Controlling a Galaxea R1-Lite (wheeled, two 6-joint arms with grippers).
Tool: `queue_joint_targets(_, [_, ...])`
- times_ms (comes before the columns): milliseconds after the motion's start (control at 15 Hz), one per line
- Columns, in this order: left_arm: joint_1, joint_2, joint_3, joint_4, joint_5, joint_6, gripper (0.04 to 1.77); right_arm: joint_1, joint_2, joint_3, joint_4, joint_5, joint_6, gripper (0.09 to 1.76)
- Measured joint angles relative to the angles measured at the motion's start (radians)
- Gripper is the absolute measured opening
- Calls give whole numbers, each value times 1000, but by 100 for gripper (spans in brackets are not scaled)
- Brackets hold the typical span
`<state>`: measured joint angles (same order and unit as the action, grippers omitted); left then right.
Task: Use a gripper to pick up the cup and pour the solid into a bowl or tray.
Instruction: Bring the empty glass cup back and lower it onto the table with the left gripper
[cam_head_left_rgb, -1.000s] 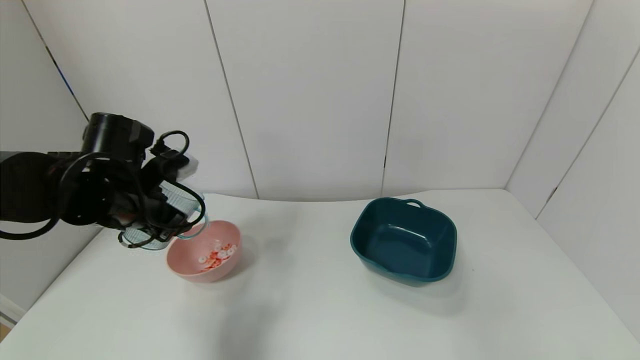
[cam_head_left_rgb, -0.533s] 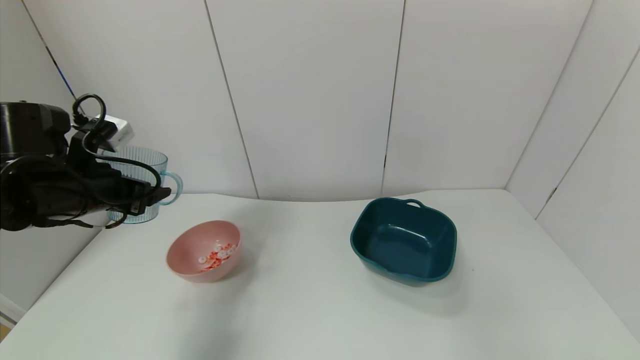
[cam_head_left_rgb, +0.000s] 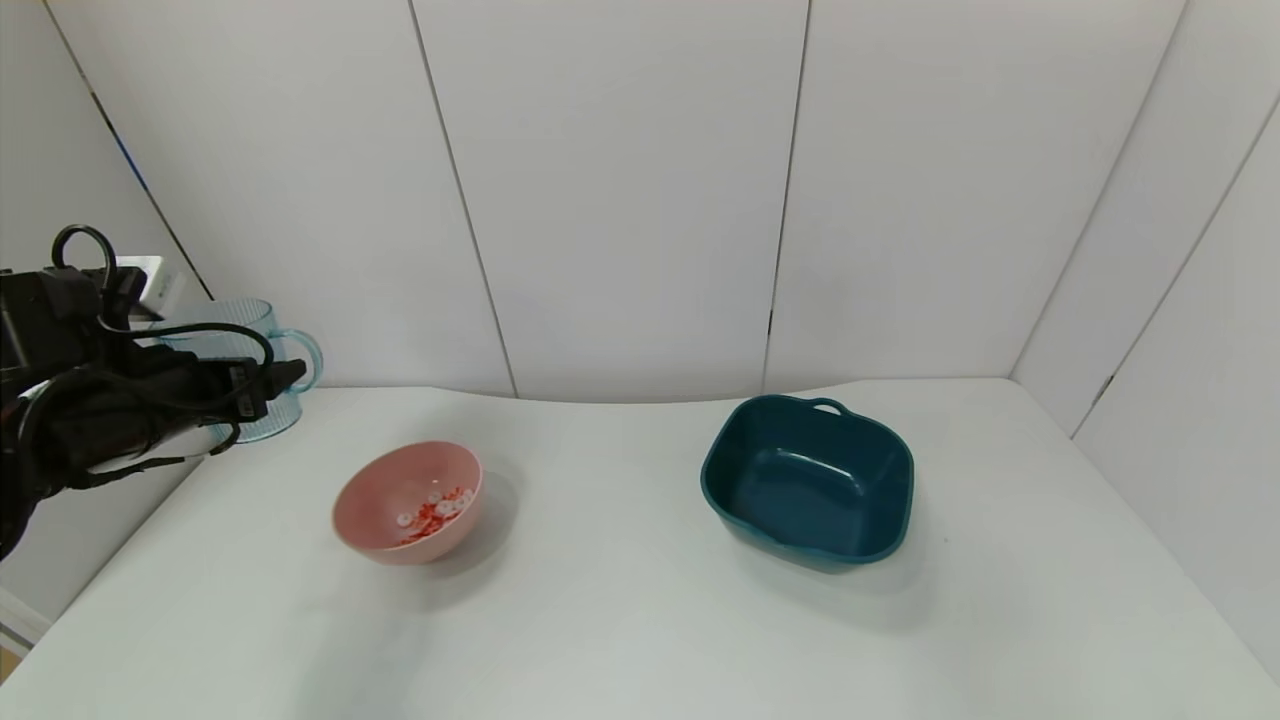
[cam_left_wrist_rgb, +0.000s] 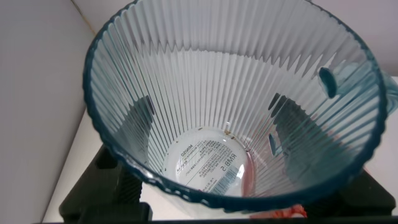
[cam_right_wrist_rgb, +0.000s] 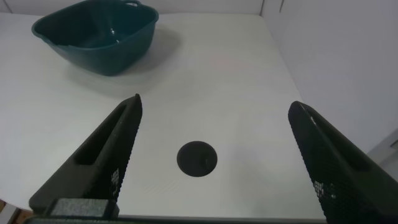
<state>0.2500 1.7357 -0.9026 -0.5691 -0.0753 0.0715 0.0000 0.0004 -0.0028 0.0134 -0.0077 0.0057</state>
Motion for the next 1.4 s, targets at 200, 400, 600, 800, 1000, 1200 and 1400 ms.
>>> queue_joint_targets(200, [56,82,29,-128,-51,-18,133,0,0,0,0,0,0,171])
queue_joint_targets(400, [96,164,28,-199,-95,-67,133,0,0,0,1,0,0,171])
queue_joint_targets(600, [111,254,18,-297,-97,-70,133,0,0,-1,2,0,-1,171])
queue_joint_targets(800, [114,334,-15,-332,-96,-70,133,0,0,-1,2,0,-1,171])
queue_joint_targets(1000, [115,393,-46,-334,-94,-71,133,0,0,-1,2,0,-1,171])
queue_joint_targets(1200, [115,435,-59,-335,-93,-71,133,0,0,-1,2,0,-1,171])
queue_joint_targets(1400, [116,472,-72,-337,-87,-70,133,0,0,-1,2,0,-1,171])
